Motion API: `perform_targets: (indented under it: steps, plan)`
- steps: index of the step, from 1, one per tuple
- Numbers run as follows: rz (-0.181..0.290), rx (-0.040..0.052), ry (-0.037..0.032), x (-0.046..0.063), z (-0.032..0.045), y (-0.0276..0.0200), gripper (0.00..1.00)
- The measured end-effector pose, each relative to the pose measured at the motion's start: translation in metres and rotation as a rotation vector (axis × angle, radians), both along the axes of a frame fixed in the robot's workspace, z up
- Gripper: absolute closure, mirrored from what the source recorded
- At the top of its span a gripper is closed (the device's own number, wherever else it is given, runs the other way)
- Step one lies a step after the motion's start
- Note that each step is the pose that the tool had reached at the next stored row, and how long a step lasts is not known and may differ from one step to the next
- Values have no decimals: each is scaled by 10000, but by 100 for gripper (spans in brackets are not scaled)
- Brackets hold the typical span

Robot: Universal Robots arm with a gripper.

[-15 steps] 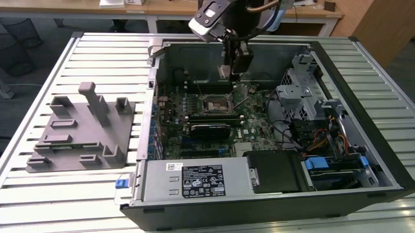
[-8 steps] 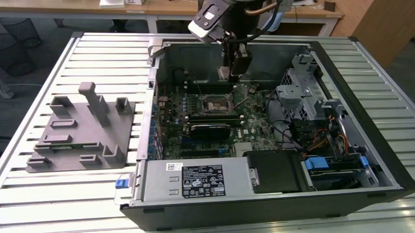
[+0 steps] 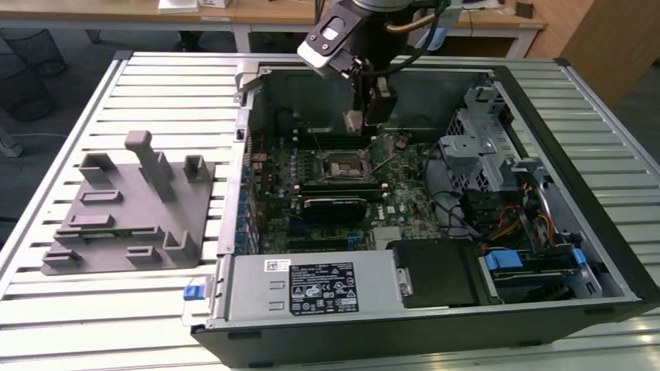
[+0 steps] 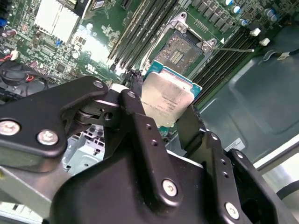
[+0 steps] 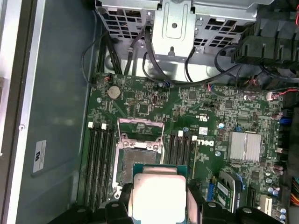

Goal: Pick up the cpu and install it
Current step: 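Place the cpu into insertion slot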

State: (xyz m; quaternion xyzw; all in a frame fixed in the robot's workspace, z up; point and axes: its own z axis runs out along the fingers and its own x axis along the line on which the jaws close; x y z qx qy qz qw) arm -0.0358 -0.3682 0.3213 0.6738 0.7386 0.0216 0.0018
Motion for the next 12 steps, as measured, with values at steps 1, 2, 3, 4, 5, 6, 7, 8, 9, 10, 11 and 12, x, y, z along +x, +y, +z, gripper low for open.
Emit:
perform_targets:
  steps: [1, 2, 3, 4, 5, 6, 7, 8, 9, 10, 11, 12]
  plan:
    - [0, 1, -4, -4, -14, 0, 46]
    - [1, 0, -5, -7, -25, 0, 46]
    - [0, 1, -5, -9, -37, 0, 46]
    - [1, 0, -5, -12, -47, 0, 46]
    - [0, 0, -5, -15, -58, 1, 46]
    - [0, -1, -5, -18, -69, 0, 46]
    - [1, -1, -5, -20, -81, 0, 46]
    - [0, 0, -5, -22, -93, 0, 46]
    - [1, 1, -5, -24, -105, 0, 46]
    - [2, 1, -5, -25, -117, 0, 46]
    - [1, 1, -5, -27, -128, 1, 46]
    - [0, 1, -6, -29, -140, 0, 46]
